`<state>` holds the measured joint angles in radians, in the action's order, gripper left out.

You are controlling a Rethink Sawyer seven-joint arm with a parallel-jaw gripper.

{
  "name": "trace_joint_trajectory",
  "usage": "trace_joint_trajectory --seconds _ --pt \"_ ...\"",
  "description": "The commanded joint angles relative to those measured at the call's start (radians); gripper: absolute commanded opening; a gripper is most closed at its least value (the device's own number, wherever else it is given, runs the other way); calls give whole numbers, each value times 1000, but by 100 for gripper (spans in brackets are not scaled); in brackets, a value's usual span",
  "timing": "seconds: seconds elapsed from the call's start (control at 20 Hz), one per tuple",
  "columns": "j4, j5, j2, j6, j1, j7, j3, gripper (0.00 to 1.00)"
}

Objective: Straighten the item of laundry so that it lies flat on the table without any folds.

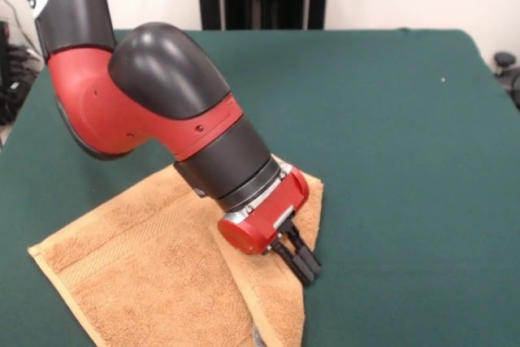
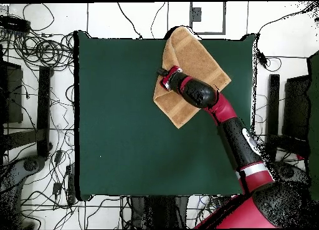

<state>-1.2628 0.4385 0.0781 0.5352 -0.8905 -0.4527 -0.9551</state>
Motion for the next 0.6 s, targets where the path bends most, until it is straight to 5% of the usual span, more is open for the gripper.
trace_joint_trajectory --seconds 0.05,0.35,0.6 --pt "101 -43 1 112 34 -175 176 0" --pt "43 -118 2 103 -5 -181 132 0" --pt "-8 -155 -97 125 17 -267 168 0"
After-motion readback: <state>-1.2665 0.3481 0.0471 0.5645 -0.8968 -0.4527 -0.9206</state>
